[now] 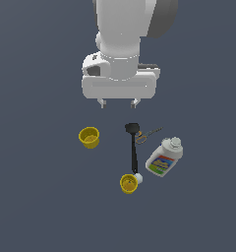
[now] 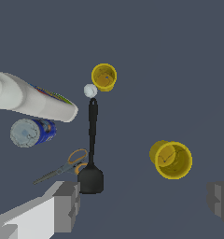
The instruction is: Pick up a designated object from a clutter of objects.
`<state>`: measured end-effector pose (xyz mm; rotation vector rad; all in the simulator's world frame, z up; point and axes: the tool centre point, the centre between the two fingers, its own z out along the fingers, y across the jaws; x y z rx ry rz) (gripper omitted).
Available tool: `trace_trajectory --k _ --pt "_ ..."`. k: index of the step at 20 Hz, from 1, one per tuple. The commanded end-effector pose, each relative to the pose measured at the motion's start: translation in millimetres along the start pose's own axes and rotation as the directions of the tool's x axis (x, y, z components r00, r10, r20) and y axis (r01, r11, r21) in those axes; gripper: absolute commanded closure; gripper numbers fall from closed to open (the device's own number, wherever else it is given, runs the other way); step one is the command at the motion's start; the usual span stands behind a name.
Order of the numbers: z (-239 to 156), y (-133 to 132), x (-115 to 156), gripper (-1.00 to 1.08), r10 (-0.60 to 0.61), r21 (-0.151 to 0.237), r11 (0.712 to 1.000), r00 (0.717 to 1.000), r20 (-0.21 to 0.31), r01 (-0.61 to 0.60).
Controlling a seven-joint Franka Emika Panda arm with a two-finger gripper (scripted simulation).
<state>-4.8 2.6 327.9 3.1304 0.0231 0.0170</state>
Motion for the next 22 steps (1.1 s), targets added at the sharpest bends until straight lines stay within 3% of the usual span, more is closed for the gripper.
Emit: trace_trajectory --k 1,10,22 --pt "0.0 0.0 0.0 -0.92 0.000 0.000 1.000 1.000 0.000 0.000" --pt "-4.1 24.5 5.6 -0.92 0.037 0.018 0.999 0.999 -0.023 -0.037" --pt "25.5 12.1 9.5 -0.92 0.030 0.011 0.999 0.999 -0.019 -0.030"
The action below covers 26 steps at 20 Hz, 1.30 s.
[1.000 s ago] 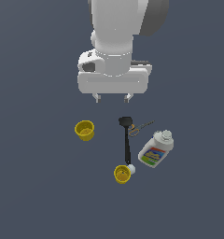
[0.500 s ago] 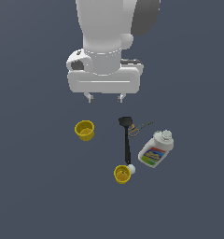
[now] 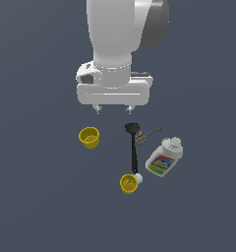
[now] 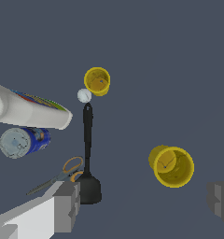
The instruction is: Pick up a designated object from a clutter of objects.
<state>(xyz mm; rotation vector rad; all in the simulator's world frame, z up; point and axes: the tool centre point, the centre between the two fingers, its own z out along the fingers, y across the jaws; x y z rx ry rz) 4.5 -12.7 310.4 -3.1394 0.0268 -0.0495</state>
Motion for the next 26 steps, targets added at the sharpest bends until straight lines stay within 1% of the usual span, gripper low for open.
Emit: trace_trajectory --k 1,6,11,19,26 --pt "13.8 -5.4 0.8 -0.92 -0.003 -0.002 1.000 1.000 0.002 0.003" --pt "52.5 -20.6 1.0 -0.92 -0.011 -0.008 1.000 1.000 0.007 0.011" --pt "104.3 -41.9 -4.6 -0.92 -0.024 -0.012 1.000 1.000 0.013 0.024" --pt "184.2 -76.4 -27.7 -0.92 -0.047 -0.010 0.999 0.999 0.023 0.047" --pt "225.0 -94.7 -47.5 -0.92 -0.059 -0.003 0.998 0.998 0.029 0.060"
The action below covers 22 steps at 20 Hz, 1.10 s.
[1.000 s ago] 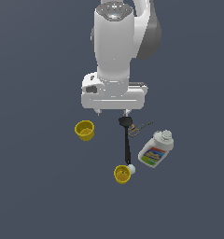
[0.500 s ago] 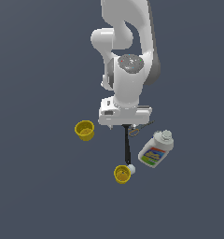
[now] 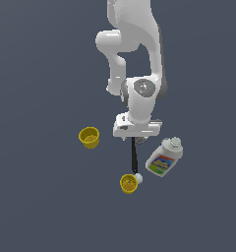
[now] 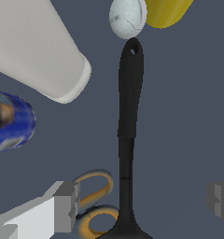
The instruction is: Pick up a designated object from a clutter of objects.
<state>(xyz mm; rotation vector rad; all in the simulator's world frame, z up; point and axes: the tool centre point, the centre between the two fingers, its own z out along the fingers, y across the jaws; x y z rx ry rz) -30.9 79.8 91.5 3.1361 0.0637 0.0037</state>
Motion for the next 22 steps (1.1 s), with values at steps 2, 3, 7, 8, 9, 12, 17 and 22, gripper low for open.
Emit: trace_trajectory --k 2,3,7,8,9,12,17,22 --pt "14.2 -6.8 -6.8 -0.92 -0.004 0.003 1.000 1.000 0.001 0.004" --pt "16.8 -8.1 -8.2 -0.92 -0.005 0.003 1.000 1.000 0.001 0.005" --pt "22.6 -10.9 -11.4 -0.92 -0.007 0.005 1.000 1.000 0.002 0.007" --pt "22.9 -11.0 -11.5 -0.92 -0.007 0.005 1.000 1.000 0.002 0.007" --pt "21.9 -10.6 -11.1 -0.92 -0.007 0.004 1.000 1.000 0.003 0.007" --pt "24.6 -10.7 -11.3 -0.92 -0.007 0.004 1.000 1.000 0.003 0.007" --pt "41.0 -10.8 -12.0 -0.92 -0.007 0.004 1.000 1.000 0.003 0.007" --pt "63.7 -11.2 -12.6 -0.92 -0.007 0.005 1.000 1.000 0.003 0.007"
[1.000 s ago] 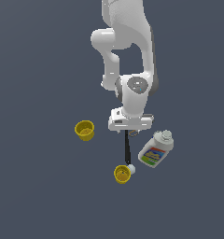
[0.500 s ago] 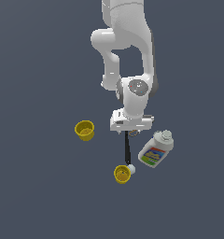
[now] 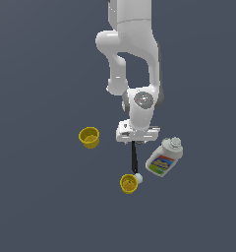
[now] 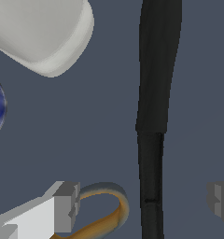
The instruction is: Pick up a designated object from a clutter of objects.
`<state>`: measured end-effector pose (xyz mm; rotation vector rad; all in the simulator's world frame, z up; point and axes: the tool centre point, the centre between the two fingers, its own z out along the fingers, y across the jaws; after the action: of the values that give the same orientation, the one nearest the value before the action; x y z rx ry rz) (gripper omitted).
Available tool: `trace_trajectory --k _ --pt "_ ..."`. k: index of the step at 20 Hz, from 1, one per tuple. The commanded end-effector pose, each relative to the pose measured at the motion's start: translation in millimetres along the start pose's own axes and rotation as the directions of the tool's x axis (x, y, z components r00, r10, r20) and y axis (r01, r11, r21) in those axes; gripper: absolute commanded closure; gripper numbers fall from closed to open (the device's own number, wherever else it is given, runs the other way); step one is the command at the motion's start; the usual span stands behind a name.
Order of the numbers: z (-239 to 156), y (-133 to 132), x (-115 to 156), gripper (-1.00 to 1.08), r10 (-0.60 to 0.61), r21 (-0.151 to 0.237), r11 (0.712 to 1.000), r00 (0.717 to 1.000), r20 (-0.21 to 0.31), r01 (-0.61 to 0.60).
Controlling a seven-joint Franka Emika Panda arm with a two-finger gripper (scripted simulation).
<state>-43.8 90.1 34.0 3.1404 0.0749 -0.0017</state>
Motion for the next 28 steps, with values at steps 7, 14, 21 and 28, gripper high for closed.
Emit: trace_trajectory --k 7,14,21,28 --pt "15.8 -0.2 0.4 1.08 0.000 0.000 1.000 1.000 -0.001 0.000" --pt "15.8 -0.2 0.4 1.08 0.000 0.000 1.000 1.000 -0.001 0.000" --pt "7.3 1.4 5.7 1.08 0.000 0.001 1.000 1.000 -0.012 0.000" --pt "-18.9 10.9 14.0 1.08 0.000 0.001 1.000 1.000 -0.011 0.000"
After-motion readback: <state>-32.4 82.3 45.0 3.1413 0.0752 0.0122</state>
